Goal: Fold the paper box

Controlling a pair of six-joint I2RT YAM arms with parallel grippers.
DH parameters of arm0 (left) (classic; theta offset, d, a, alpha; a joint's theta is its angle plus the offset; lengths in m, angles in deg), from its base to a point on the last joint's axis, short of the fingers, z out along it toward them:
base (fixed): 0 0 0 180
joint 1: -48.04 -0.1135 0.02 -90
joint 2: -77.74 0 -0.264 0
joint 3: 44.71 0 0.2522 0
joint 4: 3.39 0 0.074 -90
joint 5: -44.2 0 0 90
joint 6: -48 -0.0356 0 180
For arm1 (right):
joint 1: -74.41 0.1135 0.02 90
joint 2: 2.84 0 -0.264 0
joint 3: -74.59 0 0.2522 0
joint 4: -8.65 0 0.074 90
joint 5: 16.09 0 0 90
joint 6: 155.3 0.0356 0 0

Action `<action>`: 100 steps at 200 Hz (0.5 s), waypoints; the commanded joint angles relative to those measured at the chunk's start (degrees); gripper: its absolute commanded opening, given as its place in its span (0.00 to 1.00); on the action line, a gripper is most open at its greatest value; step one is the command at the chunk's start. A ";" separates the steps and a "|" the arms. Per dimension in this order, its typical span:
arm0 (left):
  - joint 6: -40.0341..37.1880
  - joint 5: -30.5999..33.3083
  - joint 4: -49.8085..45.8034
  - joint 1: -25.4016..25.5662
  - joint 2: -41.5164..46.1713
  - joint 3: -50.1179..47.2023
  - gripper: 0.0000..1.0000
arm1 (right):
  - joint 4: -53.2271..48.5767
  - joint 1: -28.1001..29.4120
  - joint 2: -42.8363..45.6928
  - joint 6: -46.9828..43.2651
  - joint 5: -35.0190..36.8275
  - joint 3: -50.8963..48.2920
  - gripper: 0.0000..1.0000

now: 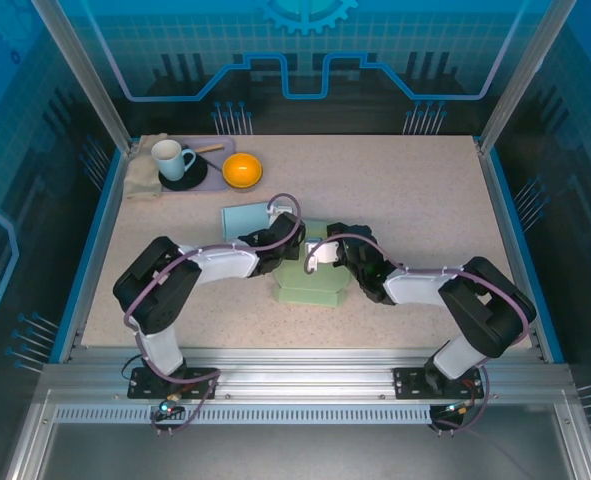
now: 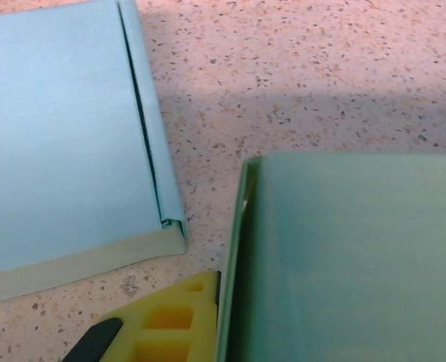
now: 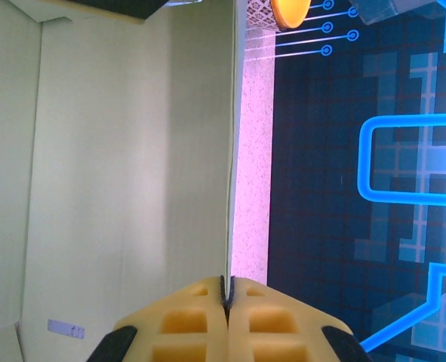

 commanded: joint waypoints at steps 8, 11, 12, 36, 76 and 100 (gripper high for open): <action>7.09 12.67 -11.51 -3.82 -2.50 -0.70 0.09 | -4.04 -1.22 0.40 3.18 4.50 -0.35 0.00; 6.73 12.18 -11.22 -3.85 -2.48 -0.63 0.09 | -4.03 -1.19 0.61 3.64 4.35 -0.37 0.00; 6.61 12.03 -11.12 -3.85 -2.48 -0.62 0.09 | -4.04 -1.22 0.65 3.77 4.31 -0.37 0.00; 3.81 10.07 -7.93 -3.52 -2.32 -1.11 0.08 | -8.52 -1.74 4.43 8.55 0.28 0.41 0.10; -2.69 6.95 0.58 -2.13 -0.90 -4.15 0.08 | -20.98 -3.21 12.80 17.75 -8.46 3.45 0.22; -6.02 4.50 5.52 -1.92 -0.23 -6.54 0.07 | -31.24 -4.61 18.29 22.53 -15.87 5.69 0.30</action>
